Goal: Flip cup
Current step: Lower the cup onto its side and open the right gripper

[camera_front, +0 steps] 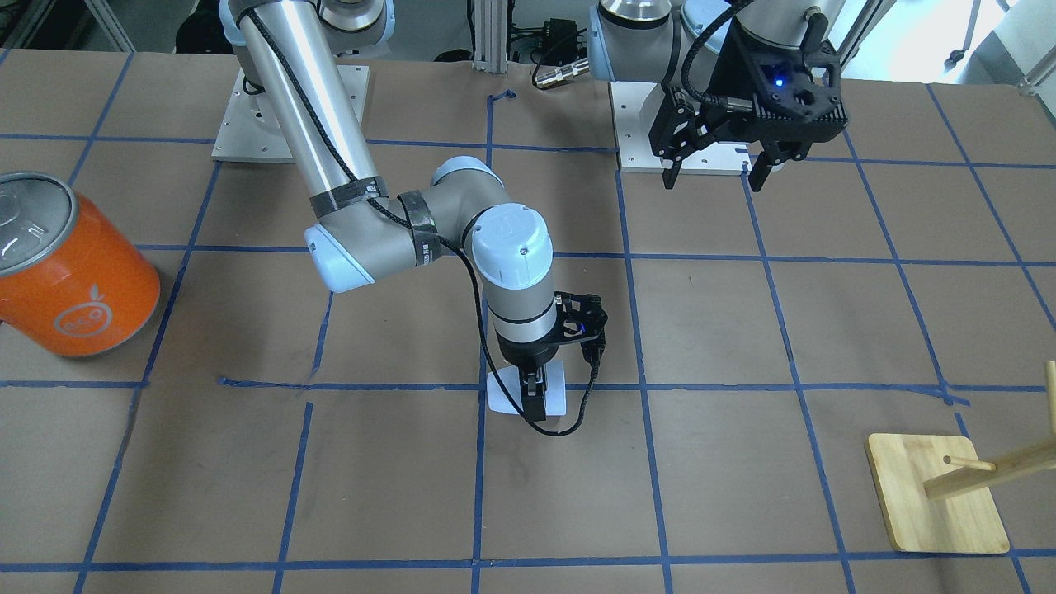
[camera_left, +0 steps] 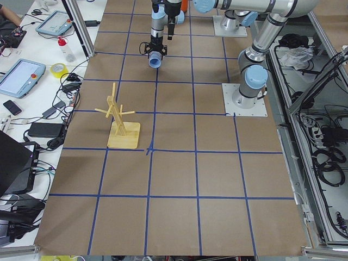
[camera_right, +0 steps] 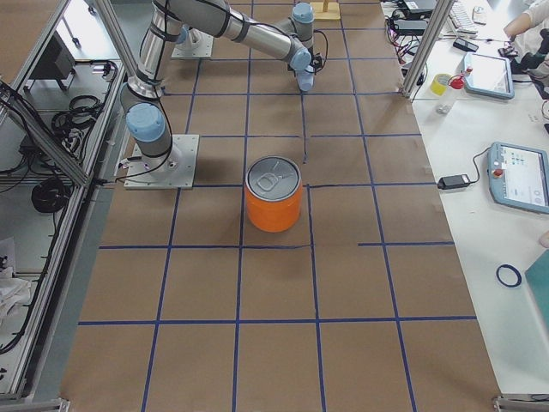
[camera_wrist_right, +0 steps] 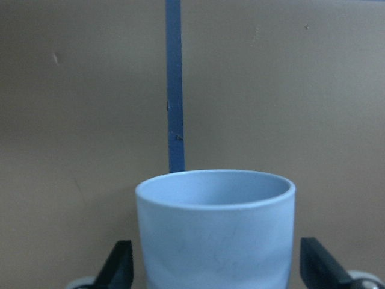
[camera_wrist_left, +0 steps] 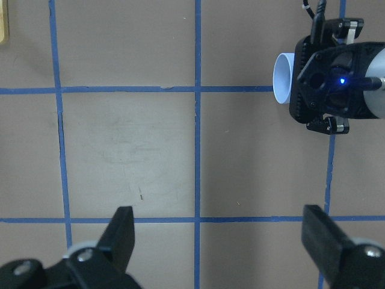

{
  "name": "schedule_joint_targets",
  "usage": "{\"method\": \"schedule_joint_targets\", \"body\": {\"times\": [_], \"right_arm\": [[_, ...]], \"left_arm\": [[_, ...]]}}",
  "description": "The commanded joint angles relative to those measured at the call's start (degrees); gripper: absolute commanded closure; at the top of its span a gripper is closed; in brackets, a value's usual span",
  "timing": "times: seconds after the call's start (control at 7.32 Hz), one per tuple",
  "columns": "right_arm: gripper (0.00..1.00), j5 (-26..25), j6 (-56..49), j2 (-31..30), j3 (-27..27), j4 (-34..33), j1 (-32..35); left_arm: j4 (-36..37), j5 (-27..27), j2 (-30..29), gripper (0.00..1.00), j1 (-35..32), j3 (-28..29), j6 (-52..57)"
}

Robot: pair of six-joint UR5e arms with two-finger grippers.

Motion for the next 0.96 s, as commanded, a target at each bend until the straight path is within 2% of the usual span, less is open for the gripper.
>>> {"method": "schedule_joint_targets", "body": {"times": [0.0,0.14,0.41,0.55,0.82], "right_arm": [[0.09,0.0,0.4,-0.1,0.0,-0.1,0.1],[0.00,-0.1,2.6,-0.3,-0.3,-1.2,0.1],[0.00,-0.3,7.2,-4.0,-1.0,-1.3,-2.0],[0.00,-0.3,7.9,-7.0,-1.1,1.7,-3.7],[0.00,0.3,11.5,-17.0,-1.2,14.6,-11.4]], "left_arm": [[0.0,0.0,0.0,0.00,0.0,0.0,0.0],[0.0,0.0,0.0,0.00,0.0,0.0,0.0],[-0.1,0.1,0.0,0.00,0.0,0.0,0.0],[-0.1,0.2,0.1,0.00,0.3,0.0,0.0],[0.5,-0.5,-0.3,0.00,0.1,0.0,-1.0]]}}
